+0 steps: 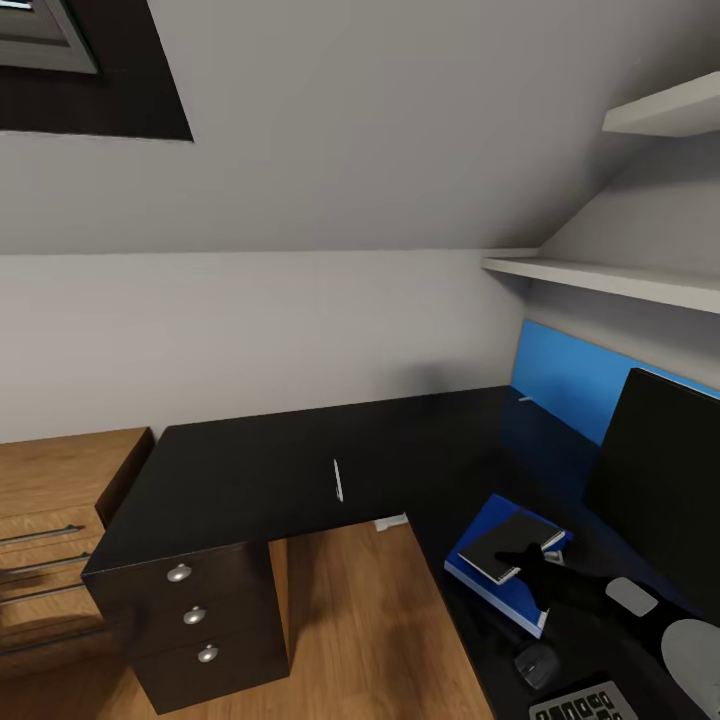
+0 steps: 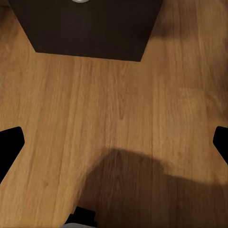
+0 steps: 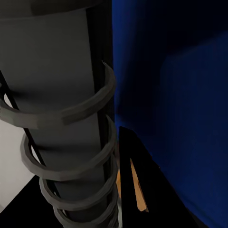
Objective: In the bedroom, organize the workspace by keeping the computer under the desk, ensuring the monitor is on the desk, placing the keyboard on the desk next to the monitor, placing the mouse on the desk next to the keyboard, moving the folder from the swivel chair onto the desk next to the mouse, stacking the notebook on top of the folder with the pen on top of the notebook, and positioning the swivel chair next to the desk.
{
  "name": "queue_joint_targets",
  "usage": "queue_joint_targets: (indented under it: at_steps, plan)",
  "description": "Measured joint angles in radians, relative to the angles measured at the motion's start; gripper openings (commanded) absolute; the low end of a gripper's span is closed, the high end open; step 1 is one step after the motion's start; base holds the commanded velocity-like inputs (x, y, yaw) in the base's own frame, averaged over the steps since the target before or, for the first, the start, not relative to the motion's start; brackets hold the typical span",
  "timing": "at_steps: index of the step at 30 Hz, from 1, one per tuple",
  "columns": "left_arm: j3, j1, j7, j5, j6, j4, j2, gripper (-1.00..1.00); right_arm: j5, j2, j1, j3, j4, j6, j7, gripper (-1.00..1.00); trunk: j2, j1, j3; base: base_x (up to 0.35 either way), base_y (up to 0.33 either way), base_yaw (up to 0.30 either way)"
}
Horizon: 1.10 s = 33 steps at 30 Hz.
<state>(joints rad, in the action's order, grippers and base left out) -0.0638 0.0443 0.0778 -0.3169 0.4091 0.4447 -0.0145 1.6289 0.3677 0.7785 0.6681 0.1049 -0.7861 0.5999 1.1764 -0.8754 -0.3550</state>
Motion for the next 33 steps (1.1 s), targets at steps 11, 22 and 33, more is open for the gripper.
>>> queue_joint_targets:
  at_steps: [11,22,33]
  plan:
    - [0.0,0.0,0.0,0.0,0.0,0.0,0.0,1.0,0.0,0.0,0.0,0.0,0.0,-0.001,-0.001,-1.0,0.0,0.0,0.0,0.0,0.0,0.0]
    - [0.0,0.0,0.0,0.0,0.0,-0.001,0.001,1.0,-0.001,0.0,0.0,0.001,0.0,-0.002,-0.002,-1.0,0.0,0.0,0.0,0.0,0.0,0.0]
    - [0.0,0.0,0.0,0.0,0.0,-0.002,0.001,1.0,0.01,0.0,0.0,-0.008,0.001,-0.007,0.001,1.0,0.0,0.0,0.0,0.0,0.0,0.0]
